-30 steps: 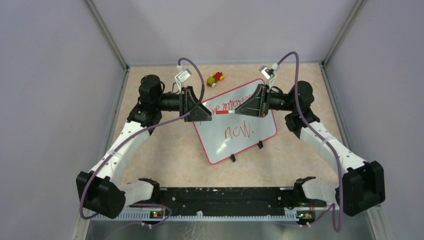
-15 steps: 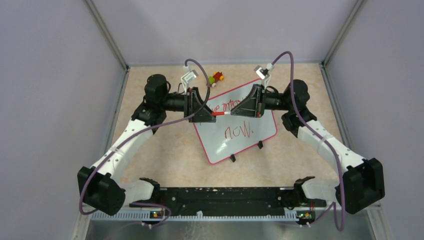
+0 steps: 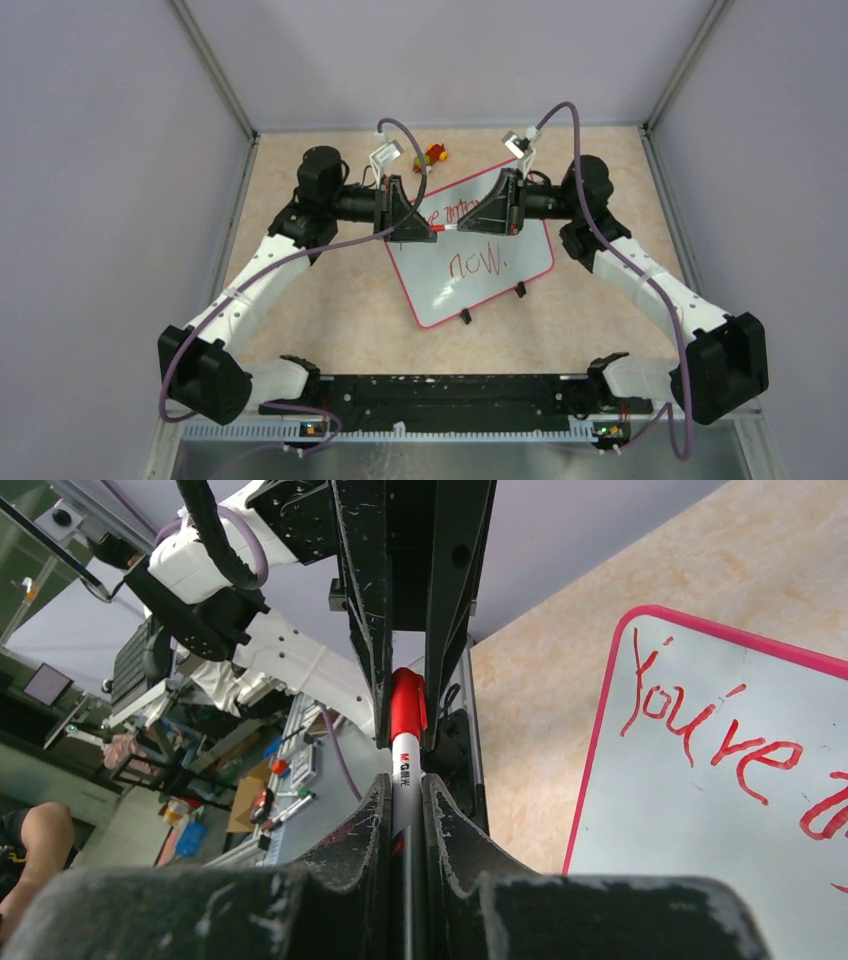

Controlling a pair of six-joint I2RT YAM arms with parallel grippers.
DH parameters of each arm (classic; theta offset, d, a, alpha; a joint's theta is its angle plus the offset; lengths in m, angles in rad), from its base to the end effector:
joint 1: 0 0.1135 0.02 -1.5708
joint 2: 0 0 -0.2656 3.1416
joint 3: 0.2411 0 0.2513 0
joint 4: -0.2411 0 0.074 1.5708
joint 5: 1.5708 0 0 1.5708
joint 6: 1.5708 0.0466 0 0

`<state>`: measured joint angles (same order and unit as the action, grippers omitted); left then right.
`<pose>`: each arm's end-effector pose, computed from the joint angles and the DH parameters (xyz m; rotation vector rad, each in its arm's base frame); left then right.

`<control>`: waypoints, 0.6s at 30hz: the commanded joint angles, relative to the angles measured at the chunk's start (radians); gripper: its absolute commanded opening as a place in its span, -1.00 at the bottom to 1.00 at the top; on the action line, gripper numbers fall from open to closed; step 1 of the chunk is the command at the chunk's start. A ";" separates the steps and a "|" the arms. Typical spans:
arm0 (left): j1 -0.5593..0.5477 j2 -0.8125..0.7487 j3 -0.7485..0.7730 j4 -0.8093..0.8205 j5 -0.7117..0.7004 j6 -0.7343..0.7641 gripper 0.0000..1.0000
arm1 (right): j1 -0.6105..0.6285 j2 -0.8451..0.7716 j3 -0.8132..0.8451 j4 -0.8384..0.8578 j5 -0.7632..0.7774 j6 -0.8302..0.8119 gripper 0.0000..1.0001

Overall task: Write a sentence on the whiteboard
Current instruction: Adjust the pen cap on the whiteboard marker.

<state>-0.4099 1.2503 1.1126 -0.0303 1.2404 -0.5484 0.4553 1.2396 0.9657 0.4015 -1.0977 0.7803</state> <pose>0.2339 -0.1497 0.3766 0.8963 1.7490 -1.7219 0.2326 0.1601 0.3685 -0.7753 1.6263 1.7114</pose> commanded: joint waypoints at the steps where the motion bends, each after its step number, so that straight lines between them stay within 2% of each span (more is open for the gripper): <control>1: -0.021 -0.002 0.044 -0.001 0.011 0.033 -0.66 | 0.020 0.015 0.055 -0.020 0.025 -0.050 -1.00; 8: -0.038 0.009 0.050 -0.001 0.003 0.033 -1.00 | 0.036 0.023 0.064 -0.035 0.038 -0.067 -1.00; 18: -0.062 0.037 0.078 0.021 0.007 0.021 -1.00 | 0.093 0.050 0.088 -0.091 0.048 -0.118 -1.00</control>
<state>-0.4160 1.2690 1.1301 -0.0868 1.2415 -0.5285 0.4706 1.2564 1.0046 0.3157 -1.0973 0.7109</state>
